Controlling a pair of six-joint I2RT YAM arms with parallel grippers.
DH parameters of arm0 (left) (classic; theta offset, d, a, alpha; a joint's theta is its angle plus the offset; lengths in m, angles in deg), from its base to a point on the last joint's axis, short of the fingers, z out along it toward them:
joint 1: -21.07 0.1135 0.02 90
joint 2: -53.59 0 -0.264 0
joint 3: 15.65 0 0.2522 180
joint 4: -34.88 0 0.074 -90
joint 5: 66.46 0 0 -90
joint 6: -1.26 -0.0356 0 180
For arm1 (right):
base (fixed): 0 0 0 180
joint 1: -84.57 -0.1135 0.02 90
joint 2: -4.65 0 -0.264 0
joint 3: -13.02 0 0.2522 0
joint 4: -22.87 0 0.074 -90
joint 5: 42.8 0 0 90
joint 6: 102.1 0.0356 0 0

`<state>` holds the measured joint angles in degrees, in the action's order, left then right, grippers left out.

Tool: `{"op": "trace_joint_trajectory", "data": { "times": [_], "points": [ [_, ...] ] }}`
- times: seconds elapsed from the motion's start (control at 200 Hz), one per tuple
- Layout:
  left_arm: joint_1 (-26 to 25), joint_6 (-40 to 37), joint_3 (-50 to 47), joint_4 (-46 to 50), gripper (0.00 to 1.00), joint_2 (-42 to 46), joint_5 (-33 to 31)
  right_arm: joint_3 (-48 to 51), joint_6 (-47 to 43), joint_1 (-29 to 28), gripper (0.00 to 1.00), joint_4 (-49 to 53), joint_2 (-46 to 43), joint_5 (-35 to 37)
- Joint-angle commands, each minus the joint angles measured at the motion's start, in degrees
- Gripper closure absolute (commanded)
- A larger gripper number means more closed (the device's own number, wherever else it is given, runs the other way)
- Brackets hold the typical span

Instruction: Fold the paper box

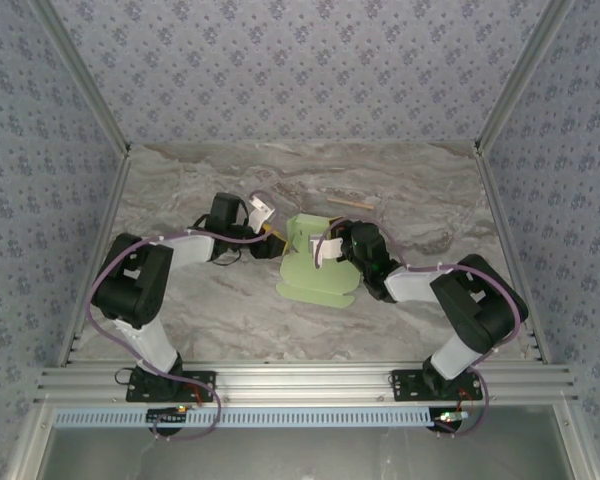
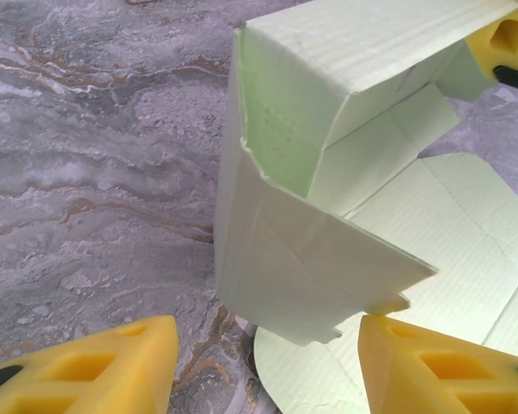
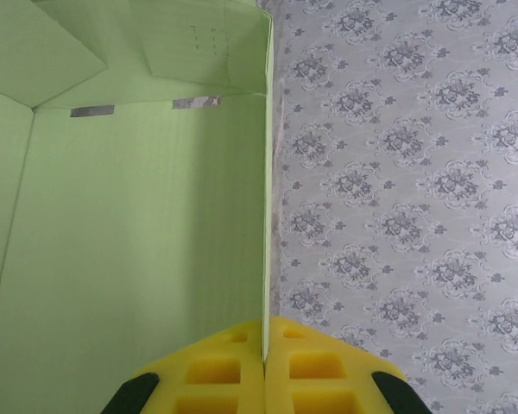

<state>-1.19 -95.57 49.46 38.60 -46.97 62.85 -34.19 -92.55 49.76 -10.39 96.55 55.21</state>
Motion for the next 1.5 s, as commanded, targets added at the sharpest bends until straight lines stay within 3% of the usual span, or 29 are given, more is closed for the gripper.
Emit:
{"op": "trace_joint_trajectory", "data": {
  "times": [0.0, 0.465, 0.71, 0.884, 1.069, 1.289, 1.494],
  "points": [
    [-0.2, -1.7, 0.9, -0.6, 0.43, -0.3, 3.2, 0.6, -1.0, -0.4, 1.00, -1.5, 0.4, 0.6],
    [-0.2, -1.7, 2.5, -0.8, 0.44, -1.6, 4.9, -0.2, 0.0, -0.7, 1.00, 0.6, -0.7, 0.5],
    [1.6, 1.0, -3.5, -4.4, 0.42, 4.8, 2.7, -0.6, 0.3, -0.7, 1.00, 1.1, -0.5, 0.6],
    [3.3, 3.6, -7.9, -7.6, 0.41, 9.3, -1.6, -0.6, 0.3, -0.6, 1.00, 0.7, -0.3, 1.0],
    [5.1, 7.2, -5.5, -6.2, 0.46, 5.6, -9.3, -0.6, 0.3, -0.7, 1.00, 0.7, -0.7, 1.0],
    [3.9, 4.5, 1.4, -1.9, 0.46, -2.0, -4.4, -0.8, 0.3, -0.8, 1.00, 1.0, -0.7, 1.1],
    [1.4, 1.1, 4.0, -0.5, 0.46, -3.9, 1.3, -0.8, 0.3, -0.8, 1.00, 1.3, -0.7, 1.5]
  ]
}}
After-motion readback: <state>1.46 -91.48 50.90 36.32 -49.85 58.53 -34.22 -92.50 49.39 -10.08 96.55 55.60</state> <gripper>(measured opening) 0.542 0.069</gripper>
